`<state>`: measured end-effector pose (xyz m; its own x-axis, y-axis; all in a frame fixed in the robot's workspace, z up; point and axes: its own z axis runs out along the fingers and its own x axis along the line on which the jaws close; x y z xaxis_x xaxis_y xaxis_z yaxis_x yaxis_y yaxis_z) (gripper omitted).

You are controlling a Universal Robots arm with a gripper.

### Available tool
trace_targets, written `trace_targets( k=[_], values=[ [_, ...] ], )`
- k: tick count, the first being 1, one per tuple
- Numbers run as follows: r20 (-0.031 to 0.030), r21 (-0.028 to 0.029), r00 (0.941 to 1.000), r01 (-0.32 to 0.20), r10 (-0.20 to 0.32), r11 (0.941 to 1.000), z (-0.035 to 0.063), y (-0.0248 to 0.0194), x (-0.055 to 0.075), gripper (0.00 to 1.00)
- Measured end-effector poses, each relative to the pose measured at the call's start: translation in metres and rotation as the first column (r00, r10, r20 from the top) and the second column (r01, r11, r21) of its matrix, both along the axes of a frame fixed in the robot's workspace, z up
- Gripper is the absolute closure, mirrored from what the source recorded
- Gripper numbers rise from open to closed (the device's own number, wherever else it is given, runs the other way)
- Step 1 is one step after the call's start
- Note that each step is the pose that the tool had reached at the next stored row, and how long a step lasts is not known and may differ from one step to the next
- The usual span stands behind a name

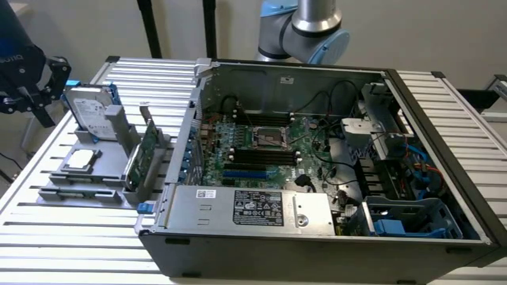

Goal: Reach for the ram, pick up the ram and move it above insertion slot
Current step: 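Pick up the ram and move it above insertion slot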

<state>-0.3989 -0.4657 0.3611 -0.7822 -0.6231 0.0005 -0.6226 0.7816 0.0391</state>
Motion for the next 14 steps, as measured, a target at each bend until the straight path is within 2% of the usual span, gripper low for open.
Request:
trace_targets(
  k=[3,7,11,14],
  values=[
    [0.0000,0.0000,0.9985,-0.055,0.055,0.9985,0.0000,0.0000,0.0000,0.89],
    [0.0001,0.0000,0.9919,-0.127,0.127,0.9919,0.0000,0.0000,0.0000,0.89],
    [0.0000,0.0000,0.9802,-0.198,0.198,0.9802,0.0000,-0.0001,0.0001,0.89],
    [0.0001,0.0000,0.9676,-0.252,0.252,0.9676,0.0000,0.0000,0.0000,0.89]
  ],
)
